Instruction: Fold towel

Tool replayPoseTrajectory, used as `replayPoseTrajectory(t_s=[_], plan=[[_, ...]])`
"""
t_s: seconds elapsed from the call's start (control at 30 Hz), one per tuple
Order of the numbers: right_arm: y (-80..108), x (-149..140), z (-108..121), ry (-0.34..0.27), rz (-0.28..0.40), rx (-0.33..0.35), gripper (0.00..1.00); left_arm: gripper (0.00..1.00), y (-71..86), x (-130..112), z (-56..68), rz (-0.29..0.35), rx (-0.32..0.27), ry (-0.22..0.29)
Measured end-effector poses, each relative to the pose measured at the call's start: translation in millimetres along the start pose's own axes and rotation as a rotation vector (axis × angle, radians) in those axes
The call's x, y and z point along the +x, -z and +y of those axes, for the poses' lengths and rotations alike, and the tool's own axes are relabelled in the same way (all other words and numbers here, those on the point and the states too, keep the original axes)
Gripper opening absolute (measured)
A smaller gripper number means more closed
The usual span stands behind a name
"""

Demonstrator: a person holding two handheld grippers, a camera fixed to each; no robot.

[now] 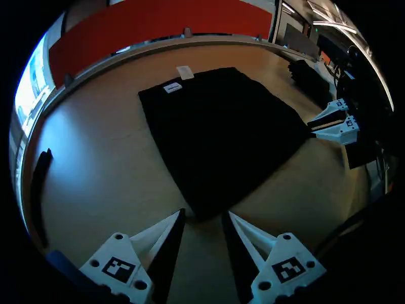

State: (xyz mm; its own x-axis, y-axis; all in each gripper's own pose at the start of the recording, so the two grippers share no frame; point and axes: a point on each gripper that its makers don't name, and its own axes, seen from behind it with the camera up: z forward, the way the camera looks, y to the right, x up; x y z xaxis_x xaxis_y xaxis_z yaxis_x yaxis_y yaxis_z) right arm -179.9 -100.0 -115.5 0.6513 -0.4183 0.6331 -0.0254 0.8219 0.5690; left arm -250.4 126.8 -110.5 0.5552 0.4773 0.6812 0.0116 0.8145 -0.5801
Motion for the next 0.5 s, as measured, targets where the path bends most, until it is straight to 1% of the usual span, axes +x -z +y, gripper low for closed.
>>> replayPoseTrajectory(t_s=[0.17,0.23,0.37,0.5], plan=[[0.0,0.2,-0.1,0.002,-0.003,-0.001,0.32,0.51,0.2,-0.4,0.1,-0.008,-0.002,-0.002],[0.0,0.1,-0.7,0.003,-0.004,0.001,0.29,0.49,0.1,-0.6,-0.6,-0.01,0.001,-0.005],[0.2,-0.1,-2.2,0.009,-0.008,0.002,0.23,0.36,0.3,-1.0,-3.1,-0.015,0.012,-0.011],[0.3,0.0,-3.7,0.01,-0.01,0.0,0.18,0.3,1.4,-1.9,-3.9,-0.023,0.011,-0.013]])
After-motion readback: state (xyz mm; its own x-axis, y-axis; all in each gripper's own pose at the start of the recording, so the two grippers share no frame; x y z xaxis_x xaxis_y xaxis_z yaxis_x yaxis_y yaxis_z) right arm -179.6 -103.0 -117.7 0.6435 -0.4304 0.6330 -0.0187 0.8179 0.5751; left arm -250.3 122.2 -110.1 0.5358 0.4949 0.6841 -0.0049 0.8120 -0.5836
